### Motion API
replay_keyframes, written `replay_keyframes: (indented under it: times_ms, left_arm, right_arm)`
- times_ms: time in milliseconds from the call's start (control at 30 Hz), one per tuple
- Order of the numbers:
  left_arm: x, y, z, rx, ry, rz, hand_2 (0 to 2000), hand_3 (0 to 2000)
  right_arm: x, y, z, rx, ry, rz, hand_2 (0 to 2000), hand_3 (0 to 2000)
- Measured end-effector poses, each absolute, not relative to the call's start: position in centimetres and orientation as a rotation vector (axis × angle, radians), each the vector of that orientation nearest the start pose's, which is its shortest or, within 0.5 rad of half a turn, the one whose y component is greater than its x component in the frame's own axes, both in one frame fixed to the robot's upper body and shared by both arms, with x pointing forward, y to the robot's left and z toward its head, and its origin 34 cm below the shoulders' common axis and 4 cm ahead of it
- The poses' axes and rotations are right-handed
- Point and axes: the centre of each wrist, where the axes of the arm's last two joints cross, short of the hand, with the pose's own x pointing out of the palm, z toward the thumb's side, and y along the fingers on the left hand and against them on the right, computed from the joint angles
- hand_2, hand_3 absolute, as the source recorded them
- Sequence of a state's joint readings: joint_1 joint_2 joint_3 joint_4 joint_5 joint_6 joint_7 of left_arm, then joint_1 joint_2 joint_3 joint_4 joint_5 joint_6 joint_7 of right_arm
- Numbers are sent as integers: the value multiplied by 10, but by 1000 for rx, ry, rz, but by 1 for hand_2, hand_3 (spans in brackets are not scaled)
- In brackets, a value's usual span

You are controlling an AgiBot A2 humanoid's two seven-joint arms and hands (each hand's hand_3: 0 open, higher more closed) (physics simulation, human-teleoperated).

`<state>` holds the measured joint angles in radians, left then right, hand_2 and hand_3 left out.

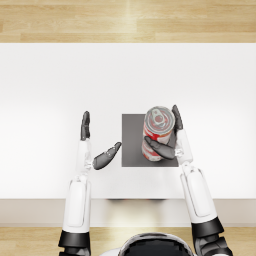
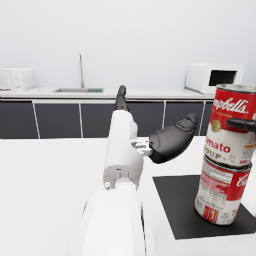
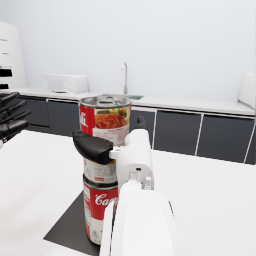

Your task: Pick up the red can on the left and place it in the middle, then pick up the red can on the right and place it on top of the can in the middle

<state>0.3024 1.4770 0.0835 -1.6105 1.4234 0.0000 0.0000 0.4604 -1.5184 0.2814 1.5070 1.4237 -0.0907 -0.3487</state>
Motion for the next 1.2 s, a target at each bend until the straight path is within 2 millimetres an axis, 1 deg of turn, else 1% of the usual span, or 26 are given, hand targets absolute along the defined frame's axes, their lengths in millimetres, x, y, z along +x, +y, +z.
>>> replay_keyframes:
  times_ms: [100, 300, 400, 500, 600, 700, 800, 900, 1033, 1200]
  left_arm:
    - [282, 180, 197, 239, -311, -1652, 0, 0]
    - [282, 178, 209, 266, -350, -1652, 0, 0]
    - [282, 177, 215, 279, -370, -1650, 0, 0]
    - [283, 179, 222, 293, -393, -1636, 0, 0]
    - [284, 187, 234, 322, -433, -1599, 0, 0]
    - [286, 198, 248, 354, -472, -1552, 0, 0]
    - [288, 210, 260, 380, -504, -1504, 0, 0]
    - [291, 221, 266, 386, -516, -1460, 0, 0]
    - [292, 231, 262, 370, -510, -1424, 0, 0]
    - [292, 235, 260, 361, -507, -1411, 0, 0]
  right_arm:
    - [299, -123, 233, -49, -90, 1765, 0, 0]
    - [282, -125, 273, -140, -259, 1756, 0, 0]
    - [274, -128, 290, -178, -334, 1741, 0, 0]
    - [269, -133, 301, -206, -384, 1725, 0, 0]
    - [267, -135, 305, -215, -403, 1717, 0, 0]
    - [264, -168, 317, -406, -620, 1596, 0, 0]
    - [267, -194, 318, -476, -696, 1492, 0, 0]
    - [271, -212, 313, -479, -705, 1423, 0, 0]
    - [275, -222, 302, -448, -684, 1388, 0, 0]
    - [277, -226, 297, -434, -674, 1376, 0, 0]
